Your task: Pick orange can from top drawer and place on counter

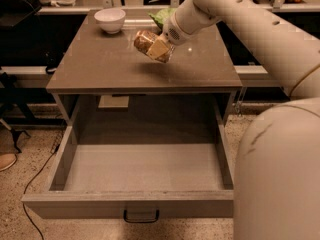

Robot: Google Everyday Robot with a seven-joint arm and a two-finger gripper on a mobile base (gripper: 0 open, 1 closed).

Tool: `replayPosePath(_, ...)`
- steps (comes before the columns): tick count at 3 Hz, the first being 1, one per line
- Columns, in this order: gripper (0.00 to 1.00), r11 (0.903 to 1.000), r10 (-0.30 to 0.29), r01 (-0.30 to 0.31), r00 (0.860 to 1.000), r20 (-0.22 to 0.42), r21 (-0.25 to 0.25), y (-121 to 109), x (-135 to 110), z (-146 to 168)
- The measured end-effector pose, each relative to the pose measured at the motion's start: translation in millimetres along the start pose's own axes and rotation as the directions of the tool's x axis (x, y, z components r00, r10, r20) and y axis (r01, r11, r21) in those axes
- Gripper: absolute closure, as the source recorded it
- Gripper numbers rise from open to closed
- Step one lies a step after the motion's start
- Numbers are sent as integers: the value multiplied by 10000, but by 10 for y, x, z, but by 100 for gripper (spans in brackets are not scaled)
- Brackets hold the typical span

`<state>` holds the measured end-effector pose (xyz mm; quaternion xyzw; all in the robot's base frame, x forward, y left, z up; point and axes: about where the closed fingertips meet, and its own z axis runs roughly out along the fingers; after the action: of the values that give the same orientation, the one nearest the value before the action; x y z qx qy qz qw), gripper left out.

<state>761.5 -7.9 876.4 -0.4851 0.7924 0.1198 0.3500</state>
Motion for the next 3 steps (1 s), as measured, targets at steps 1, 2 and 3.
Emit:
replayPosePath(1, 27, 9987, 201, -224, 9986, -481, -457, -20, 41, 282)
replayPosePath(2, 4, 9976, 203, -247, 9975, -677, -652, -23, 52, 413)
replayPosePath(3, 0, 9974, 208, -251, 9978, -631, -670, -51, 59, 421)
